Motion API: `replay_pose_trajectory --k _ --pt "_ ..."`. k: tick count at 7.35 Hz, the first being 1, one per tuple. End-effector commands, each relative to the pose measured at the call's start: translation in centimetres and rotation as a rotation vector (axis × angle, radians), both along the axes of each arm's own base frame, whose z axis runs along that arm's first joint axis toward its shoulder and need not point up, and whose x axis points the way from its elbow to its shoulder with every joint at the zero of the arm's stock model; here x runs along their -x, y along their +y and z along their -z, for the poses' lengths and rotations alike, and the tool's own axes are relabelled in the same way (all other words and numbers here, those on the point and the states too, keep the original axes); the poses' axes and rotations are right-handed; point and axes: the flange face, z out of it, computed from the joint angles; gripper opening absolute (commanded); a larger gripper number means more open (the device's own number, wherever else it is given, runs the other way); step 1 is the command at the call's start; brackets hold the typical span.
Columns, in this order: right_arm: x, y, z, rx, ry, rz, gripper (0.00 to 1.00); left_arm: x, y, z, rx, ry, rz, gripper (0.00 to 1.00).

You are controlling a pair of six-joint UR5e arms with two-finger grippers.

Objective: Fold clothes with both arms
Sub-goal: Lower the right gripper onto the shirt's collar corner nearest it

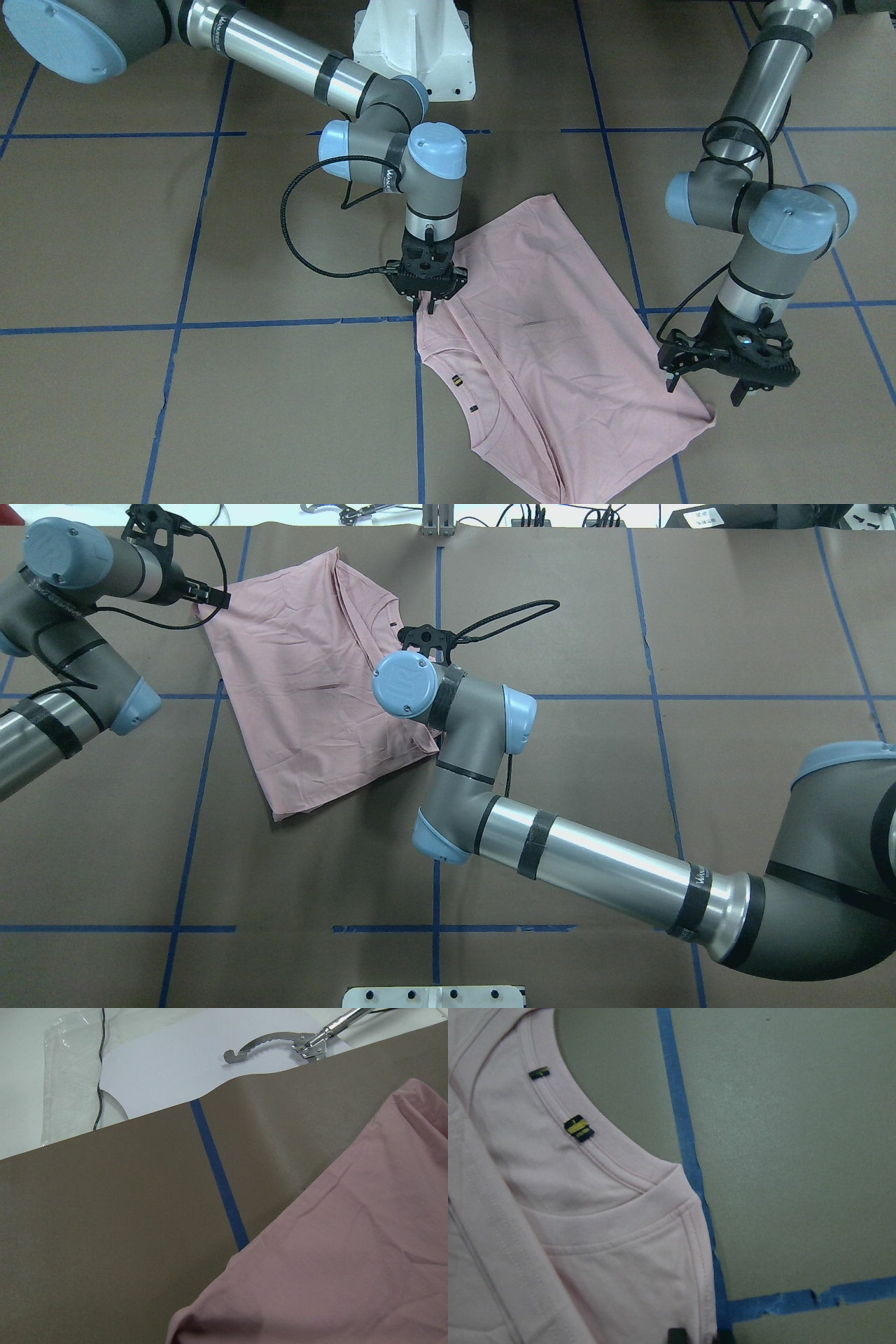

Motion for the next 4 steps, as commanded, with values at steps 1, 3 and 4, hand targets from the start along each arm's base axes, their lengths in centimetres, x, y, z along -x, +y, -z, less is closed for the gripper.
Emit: replay_pose_trajectory --k 1,3,4 --pt "0.0 0.1 -0.3 0.004 0.003 -0.001 0.00 0.0 0.0 0.0 -0.002 0.001 -0.001 1.00" --pt "-1.2 0.3 0.5 -0.006 -0.024 0.003 0.00 0.0 0.0 0.2 -0.005 0.003 -0.001 1.00" --pt "-3.1 1.5 -1.0 -0.015 -0.042 0.007 0.00 -0.1 0.1 0.6 -0.010 0.007 -0.002 1.00"
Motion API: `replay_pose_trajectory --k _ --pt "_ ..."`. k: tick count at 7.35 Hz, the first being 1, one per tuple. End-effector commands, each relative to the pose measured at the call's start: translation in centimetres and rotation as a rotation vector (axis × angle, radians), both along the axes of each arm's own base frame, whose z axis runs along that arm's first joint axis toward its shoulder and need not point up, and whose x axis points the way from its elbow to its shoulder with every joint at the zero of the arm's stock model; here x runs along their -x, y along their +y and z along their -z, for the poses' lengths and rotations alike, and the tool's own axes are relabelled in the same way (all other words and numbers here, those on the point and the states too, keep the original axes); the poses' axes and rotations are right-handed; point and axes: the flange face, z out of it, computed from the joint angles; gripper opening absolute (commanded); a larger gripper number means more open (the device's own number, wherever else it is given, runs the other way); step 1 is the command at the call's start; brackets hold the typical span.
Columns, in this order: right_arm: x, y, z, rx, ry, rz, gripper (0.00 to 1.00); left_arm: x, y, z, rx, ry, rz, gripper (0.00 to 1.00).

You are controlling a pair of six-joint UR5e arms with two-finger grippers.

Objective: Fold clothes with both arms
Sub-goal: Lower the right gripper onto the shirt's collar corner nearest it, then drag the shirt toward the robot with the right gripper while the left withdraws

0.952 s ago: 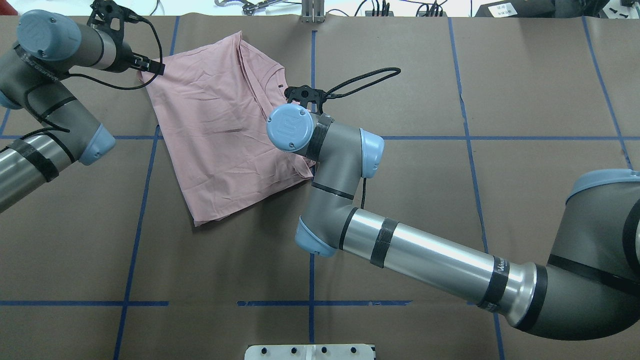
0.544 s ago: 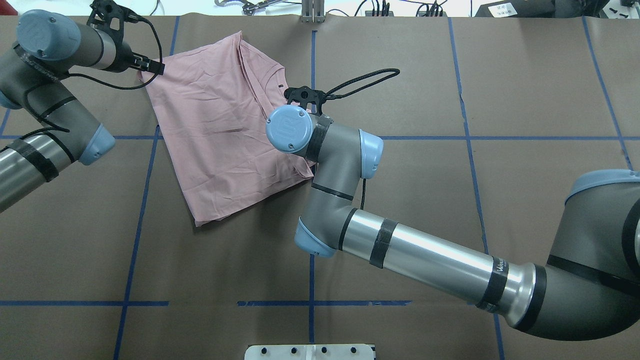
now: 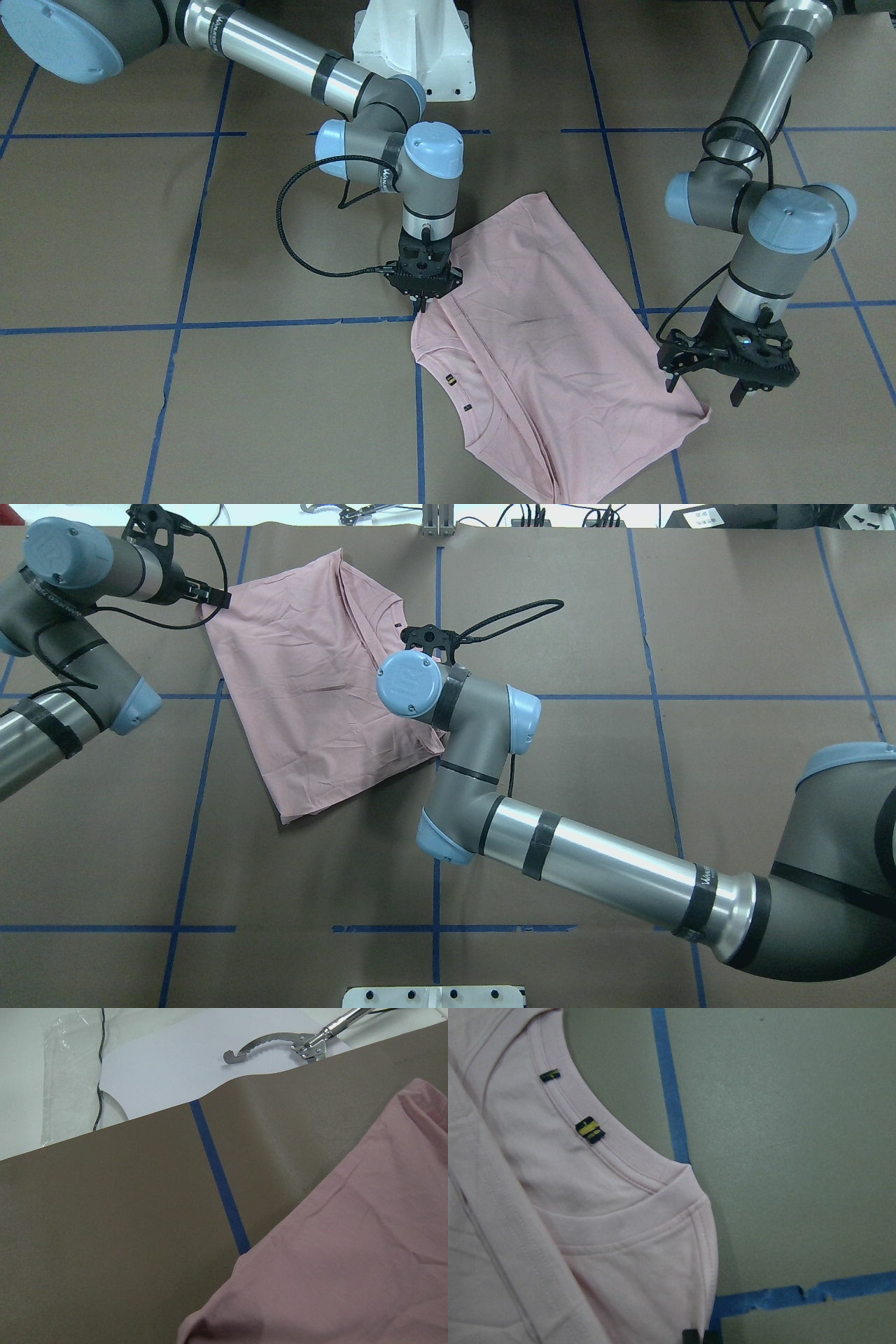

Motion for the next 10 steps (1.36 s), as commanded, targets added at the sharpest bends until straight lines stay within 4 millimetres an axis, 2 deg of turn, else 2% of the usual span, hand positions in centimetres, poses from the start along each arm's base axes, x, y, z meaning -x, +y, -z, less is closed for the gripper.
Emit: replay_pose_trajectory --k 1,2,3,4,5,6,8,9,10 --pt "-5.0 2.8 -3.6 -0.022 -0.038 0.007 0.00 -0.3 0.2 0.7 -0.010 0.007 -0.005 1.00" --pt "-7.2 5.5 -4.6 -0.028 -0.054 0.022 0.00 -0.6 0.4 0.8 -0.013 0.009 -0.009 1.00" --pt "-9.1 9.1 -5.9 -0.034 -0.062 0.041 0.00 -0.8 0.6 1.5 -0.021 0.015 -0.014 1.00" --pt "-10.5 14.1 -6.9 -0.072 -0.060 0.062 0.00 -1.1 0.8 1.5 -0.021 0.015 -0.020 1.00" --pt "-11.2 18.0 -8.0 -0.075 -0.074 0.057 0.00 -1.8 1.2 1.8 -0.026 0.019 -0.030 1.00" --pt "-11.1 20.9 -8.8 -0.082 -0.072 0.062 0.00 -2.0 1.3 1.9 -0.027 0.020 -0.033 1.00" --pt "-11.9 25.0 -9.9 -0.093 -0.074 0.082 0.00 -3.0 1.9 2.1 -0.027 0.029 -0.055 1.00" --pt "-11.8 26.2 -10.2 -0.099 -0.074 0.076 0.00 -3.2 2.1 2.4 -0.031 0.032 -0.058 1.00" --pt "-11.7 26.5 -10.6 -0.097 -0.069 0.079 0.09 -3.4 2.2 2.4 -0.031 0.032 -0.062 1.00"
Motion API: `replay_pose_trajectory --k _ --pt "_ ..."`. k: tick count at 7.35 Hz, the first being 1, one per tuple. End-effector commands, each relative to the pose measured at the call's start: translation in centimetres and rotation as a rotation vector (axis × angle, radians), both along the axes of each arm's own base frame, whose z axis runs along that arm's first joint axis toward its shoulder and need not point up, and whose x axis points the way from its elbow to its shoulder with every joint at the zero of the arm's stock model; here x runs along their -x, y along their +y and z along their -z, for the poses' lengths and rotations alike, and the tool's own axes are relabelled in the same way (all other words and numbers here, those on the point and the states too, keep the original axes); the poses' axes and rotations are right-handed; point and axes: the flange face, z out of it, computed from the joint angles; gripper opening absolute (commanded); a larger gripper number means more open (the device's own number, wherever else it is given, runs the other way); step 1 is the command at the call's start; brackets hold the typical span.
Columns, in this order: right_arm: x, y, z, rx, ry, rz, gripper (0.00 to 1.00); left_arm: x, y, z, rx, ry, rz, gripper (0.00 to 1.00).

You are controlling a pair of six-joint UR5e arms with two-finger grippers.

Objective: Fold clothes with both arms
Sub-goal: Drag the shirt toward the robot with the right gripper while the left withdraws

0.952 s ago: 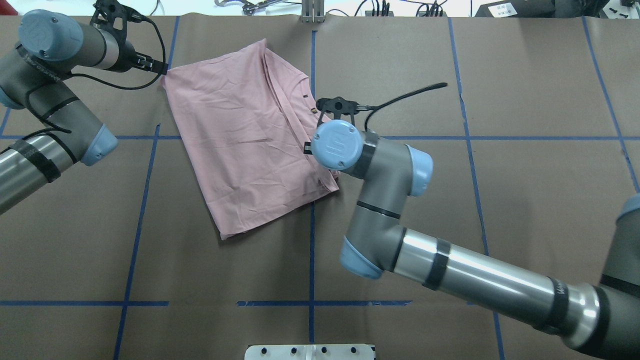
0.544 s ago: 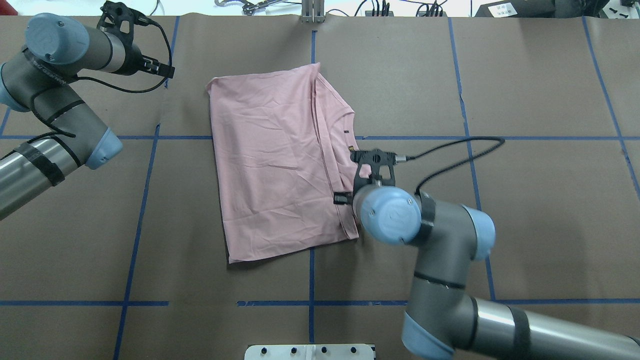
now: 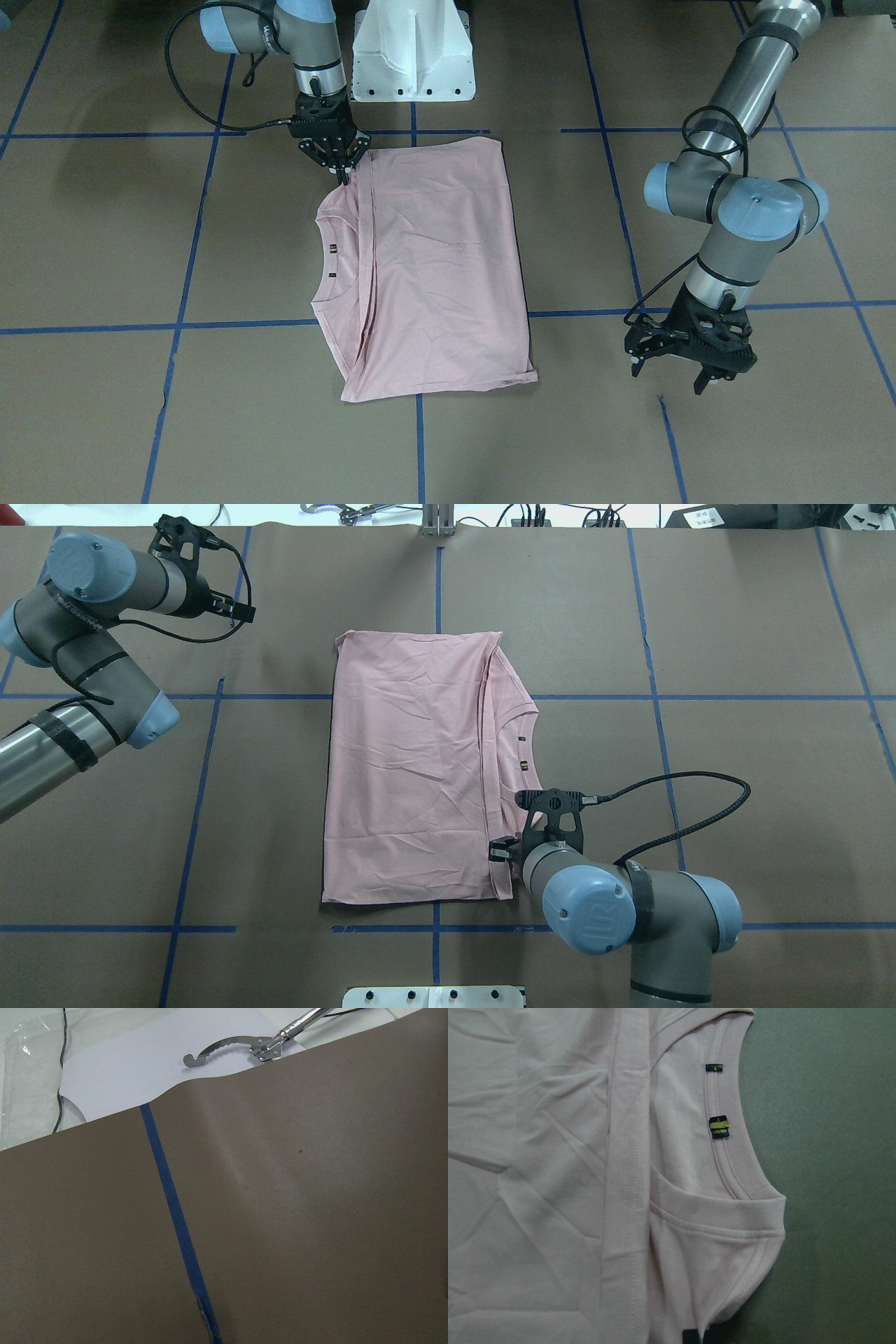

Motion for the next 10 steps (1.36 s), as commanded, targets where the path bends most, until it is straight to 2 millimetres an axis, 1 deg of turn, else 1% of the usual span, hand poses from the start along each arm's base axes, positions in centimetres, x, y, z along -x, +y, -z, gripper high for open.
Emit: replay_pose_trajectory --k 1,2,3,4,5,6,8,9,10 --pt "-0.2 0.9 -0.5 -0.011 0.004 -0.011 0.99 -0.3 0.2 0.2 -0.004 0.004 -0.005 1.00" --pt "-0.8 1.0 -0.2 -0.013 -0.003 -0.012 1.00 -0.7 0.8 1.5 -0.016 0.018 -0.013 1.00" --pt "-2.8 1.4 -0.6 -0.011 -0.009 -0.007 1.00 -1.0 2.6 1.8 0.039 0.079 -0.019 1.00" --pt "-4.5 2.2 -1.7 -0.008 -0.004 0.003 1.00 -0.6 4.9 3.4 0.092 0.169 -0.015 1.00" --pt "-5.0 2.6 -1.2 -0.007 -0.021 0.006 1.00 -1.9 9.7 4.2 0.124 0.231 -0.042 1.00" --pt "-5.0 2.8 -1.2 0.023 -0.041 -0.020 1.00 -2.3 14.2 5.1 0.185 0.283 -0.046 1.00" --pt "-5.1 3.5 -0.3 0.020 -0.062 -0.014 1.00 -4.0 25.6 8.4 0.323 0.337 -0.057 1.00" --pt "-5.2 3.5 -0.2 0.019 -0.063 -0.015 1.00 -5.5 30.1 9.8 0.403 0.342 -0.037 1.00" --pt "-5.2 3.5 -0.2 0.019 -0.063 -0.015 1.00 -8.5 34.1 10.4 0.489 0.374 -0.010 1.00"
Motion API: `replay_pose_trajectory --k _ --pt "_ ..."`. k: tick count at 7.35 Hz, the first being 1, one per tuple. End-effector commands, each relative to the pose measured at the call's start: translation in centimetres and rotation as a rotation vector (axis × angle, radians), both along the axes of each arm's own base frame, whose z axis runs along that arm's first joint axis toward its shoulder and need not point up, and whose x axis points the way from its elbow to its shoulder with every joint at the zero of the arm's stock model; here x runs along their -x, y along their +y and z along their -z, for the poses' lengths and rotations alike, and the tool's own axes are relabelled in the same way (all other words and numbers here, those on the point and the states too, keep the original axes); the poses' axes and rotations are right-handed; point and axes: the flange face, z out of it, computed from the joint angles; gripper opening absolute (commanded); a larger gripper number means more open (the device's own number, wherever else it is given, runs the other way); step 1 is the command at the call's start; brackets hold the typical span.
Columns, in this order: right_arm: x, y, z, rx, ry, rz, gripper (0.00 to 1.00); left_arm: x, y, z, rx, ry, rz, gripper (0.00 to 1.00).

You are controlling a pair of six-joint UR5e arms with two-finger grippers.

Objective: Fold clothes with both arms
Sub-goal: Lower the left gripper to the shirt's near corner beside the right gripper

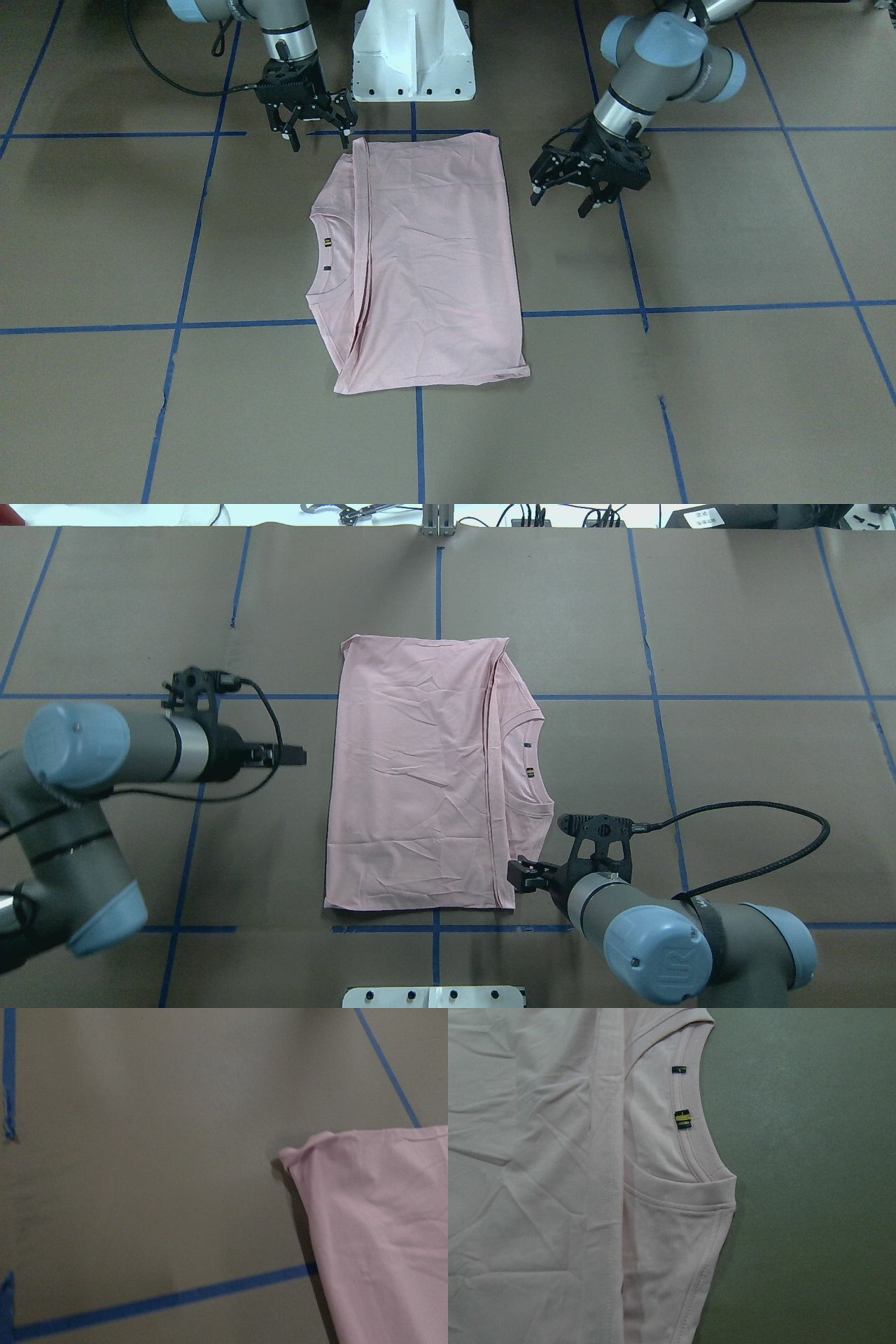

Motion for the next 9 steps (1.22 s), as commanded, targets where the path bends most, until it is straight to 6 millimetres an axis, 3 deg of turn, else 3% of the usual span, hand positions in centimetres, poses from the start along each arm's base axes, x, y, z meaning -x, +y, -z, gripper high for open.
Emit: replay_pose_trajectory --k 1,3,4,9 --pt "-0.1 0.0 0.2 -0.002 -0.005 -0.002 1.00 -4.7 8.4 1.2 0.155 0.037 0.031 1.00" --pt "-0.2 0.0 0.2 -0.002 -0.005 -0.003 1.00 -8.0 13.0 1.0 0.254 0.048 0.066 0.75" --pt "-0.2 0.0 0.2 -0.002 -0.005 -0.003 1.00 -8.3 13.3 0.9 0.267 0.047 0.068 0.64" --pt "-0.2 0.0 0.2 -0.002 -0.005 -0.003 1.00 -10.2 15.9 0.8 0.297 0.041 0.028 0.60"
